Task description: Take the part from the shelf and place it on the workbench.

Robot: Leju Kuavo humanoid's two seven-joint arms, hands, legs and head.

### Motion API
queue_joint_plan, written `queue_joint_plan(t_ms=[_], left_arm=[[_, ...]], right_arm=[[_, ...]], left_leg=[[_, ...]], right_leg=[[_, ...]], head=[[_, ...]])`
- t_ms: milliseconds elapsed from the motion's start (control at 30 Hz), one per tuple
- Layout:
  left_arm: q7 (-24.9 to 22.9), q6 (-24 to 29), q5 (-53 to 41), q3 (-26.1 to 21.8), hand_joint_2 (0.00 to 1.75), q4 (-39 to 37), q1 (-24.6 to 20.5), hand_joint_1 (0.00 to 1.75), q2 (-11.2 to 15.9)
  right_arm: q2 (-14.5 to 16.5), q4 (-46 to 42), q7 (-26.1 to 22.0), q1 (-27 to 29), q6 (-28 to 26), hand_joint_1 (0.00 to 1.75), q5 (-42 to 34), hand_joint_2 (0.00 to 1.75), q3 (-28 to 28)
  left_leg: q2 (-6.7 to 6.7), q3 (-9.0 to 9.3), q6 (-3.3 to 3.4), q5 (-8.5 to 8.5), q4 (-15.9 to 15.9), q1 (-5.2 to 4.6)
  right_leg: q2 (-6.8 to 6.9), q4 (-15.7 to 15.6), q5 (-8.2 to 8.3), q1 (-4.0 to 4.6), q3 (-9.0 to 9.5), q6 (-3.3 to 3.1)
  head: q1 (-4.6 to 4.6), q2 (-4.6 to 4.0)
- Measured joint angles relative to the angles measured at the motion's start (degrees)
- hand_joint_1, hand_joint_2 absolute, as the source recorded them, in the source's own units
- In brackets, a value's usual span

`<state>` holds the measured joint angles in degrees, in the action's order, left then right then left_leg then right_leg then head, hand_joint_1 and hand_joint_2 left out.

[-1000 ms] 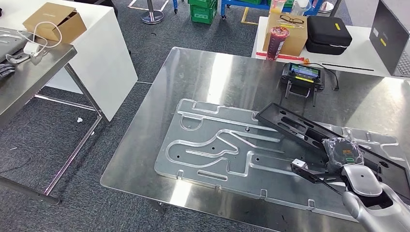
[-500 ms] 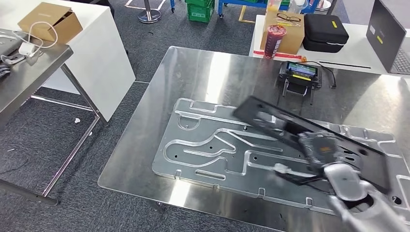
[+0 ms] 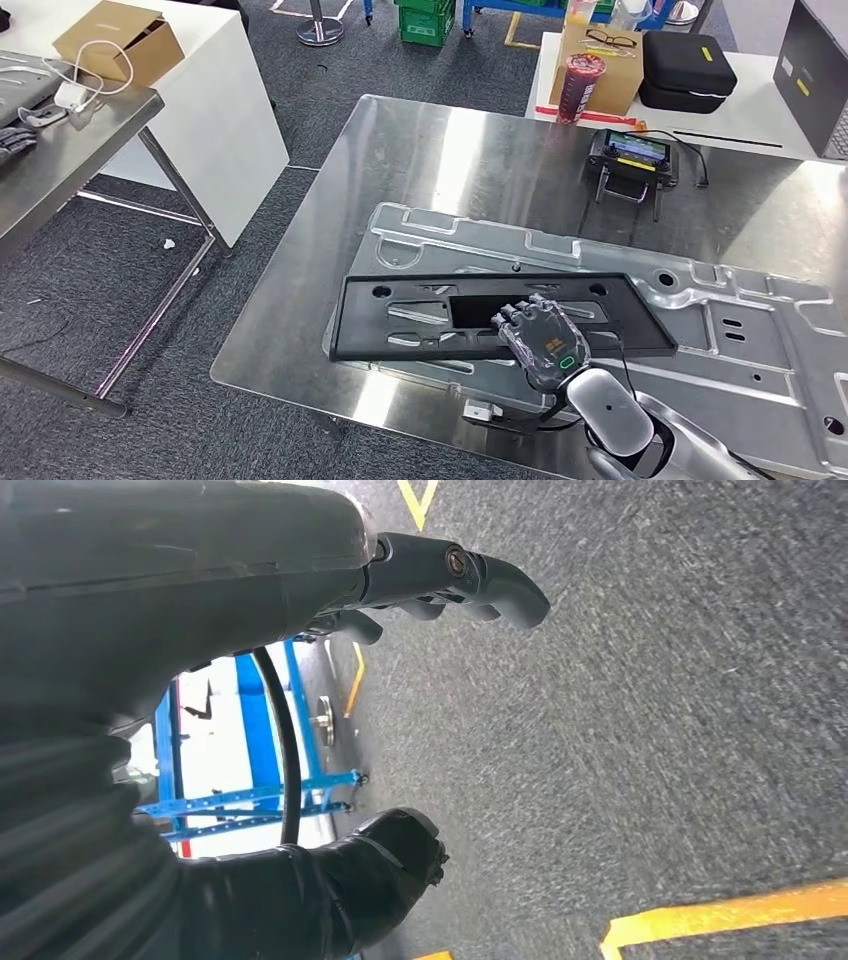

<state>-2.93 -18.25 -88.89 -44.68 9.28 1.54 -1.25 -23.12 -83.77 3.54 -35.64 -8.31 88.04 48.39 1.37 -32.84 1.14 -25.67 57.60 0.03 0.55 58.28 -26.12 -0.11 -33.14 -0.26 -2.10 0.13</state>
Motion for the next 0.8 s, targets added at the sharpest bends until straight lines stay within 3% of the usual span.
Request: queue_joint_plan(t_ms=[800], left_arm=[[-1.0,-0.6,0.1,0.0,1.75,0.0,0.1,0.0,0.0]], right_arm=[[0.0,-0.2,0.3,-0.8,-0.1,1.75,-0.6,1.75,1.7]], left_leg=[[-0.01,-0.05,0.01,0.0,0.1,-0.03]], right_leg=[[0.01,0.0,0.02,-0.07,-0.02,0.04]], head=[[-0.01,0.0]])
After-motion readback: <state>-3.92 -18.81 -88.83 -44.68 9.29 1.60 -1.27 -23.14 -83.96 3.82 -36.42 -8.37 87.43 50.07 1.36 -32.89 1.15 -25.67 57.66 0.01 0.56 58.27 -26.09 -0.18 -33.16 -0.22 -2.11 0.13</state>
